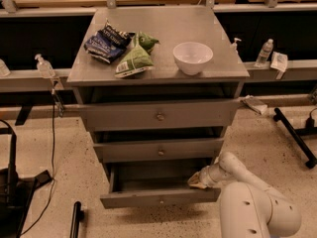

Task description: Open bottom drawer

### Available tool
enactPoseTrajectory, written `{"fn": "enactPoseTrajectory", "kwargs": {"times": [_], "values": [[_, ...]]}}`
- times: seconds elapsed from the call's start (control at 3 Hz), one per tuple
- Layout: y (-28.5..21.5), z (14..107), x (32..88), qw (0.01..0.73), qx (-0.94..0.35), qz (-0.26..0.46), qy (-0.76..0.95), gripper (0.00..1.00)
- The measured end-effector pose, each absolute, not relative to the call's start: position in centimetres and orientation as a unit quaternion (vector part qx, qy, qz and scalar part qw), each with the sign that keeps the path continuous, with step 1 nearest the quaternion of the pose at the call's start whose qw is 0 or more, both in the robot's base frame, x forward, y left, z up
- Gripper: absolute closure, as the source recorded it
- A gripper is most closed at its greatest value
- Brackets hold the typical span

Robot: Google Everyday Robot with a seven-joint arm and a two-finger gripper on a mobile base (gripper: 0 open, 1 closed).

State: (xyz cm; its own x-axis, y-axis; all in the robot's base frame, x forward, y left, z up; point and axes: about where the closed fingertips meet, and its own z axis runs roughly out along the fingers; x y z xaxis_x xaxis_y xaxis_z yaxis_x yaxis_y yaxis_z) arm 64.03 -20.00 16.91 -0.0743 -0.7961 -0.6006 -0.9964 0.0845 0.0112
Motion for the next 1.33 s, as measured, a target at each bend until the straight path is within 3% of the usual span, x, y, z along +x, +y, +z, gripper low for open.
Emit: {"fn": "enactPoseTrajectory", "kwargs": {"times": [0.33, 0.67, 1.33], "values": [[-20.00, 16.91, 64.03, 0.230, -0.640, 0.218, 0.700, 1.00], [-20.00, 16.92, 64.03, 0.230, -0.640, 0.218, 0.700, 0.82], [-19.99, 16.90, 64.02, 0.229, -0.640, 0.218, 0.700, 0.35]]}}
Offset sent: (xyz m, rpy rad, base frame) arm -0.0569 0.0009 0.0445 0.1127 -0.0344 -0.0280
